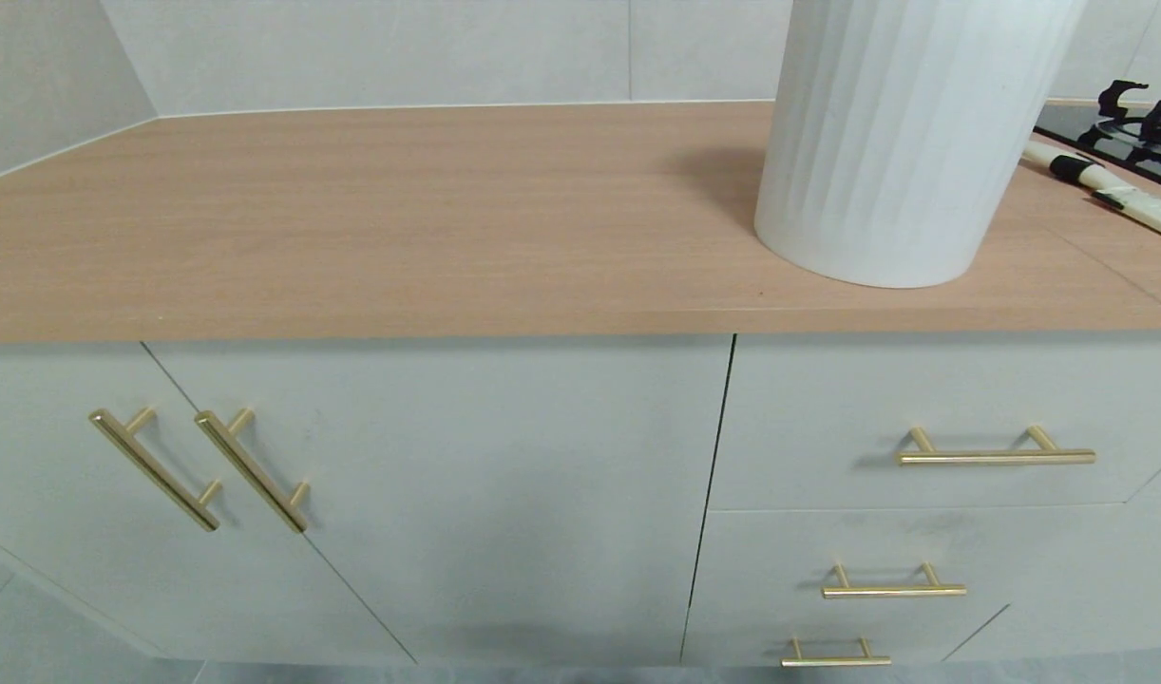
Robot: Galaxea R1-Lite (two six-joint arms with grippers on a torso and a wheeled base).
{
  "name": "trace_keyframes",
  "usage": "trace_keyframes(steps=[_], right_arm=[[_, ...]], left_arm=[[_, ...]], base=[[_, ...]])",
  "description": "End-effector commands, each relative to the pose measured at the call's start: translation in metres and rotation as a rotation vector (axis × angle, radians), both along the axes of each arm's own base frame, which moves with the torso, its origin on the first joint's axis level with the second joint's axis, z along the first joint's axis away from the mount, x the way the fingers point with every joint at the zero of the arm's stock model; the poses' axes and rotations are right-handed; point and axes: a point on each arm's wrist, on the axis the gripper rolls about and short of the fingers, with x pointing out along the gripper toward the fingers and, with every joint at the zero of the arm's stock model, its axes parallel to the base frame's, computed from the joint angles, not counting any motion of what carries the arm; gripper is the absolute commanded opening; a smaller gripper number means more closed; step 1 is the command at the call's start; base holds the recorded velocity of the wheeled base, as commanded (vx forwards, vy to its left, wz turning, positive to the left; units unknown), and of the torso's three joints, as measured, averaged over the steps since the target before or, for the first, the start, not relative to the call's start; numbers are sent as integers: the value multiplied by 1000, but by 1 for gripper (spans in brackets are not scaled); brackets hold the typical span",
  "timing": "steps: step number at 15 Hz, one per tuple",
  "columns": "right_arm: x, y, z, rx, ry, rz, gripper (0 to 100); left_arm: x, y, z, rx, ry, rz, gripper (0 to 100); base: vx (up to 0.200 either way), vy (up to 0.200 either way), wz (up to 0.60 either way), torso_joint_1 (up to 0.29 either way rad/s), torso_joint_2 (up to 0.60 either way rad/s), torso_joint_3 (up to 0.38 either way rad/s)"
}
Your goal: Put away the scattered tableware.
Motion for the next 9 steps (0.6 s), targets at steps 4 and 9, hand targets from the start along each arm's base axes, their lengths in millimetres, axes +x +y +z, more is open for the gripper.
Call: trace_keyframes(steps=[4, 9], right_arm=[[0, 0, 0, -1, 2, 1, 100], [0, 0, 0, -1, 2, 1, 100]], left_arm=[[0, 0, 0, 4, 0, 1, 100], [0, 0, 0, 4, 0, 1, 100]], base=[[0, 0, 0, 0, 0, 0], [0, 0, 0, 0, 0, 0]])
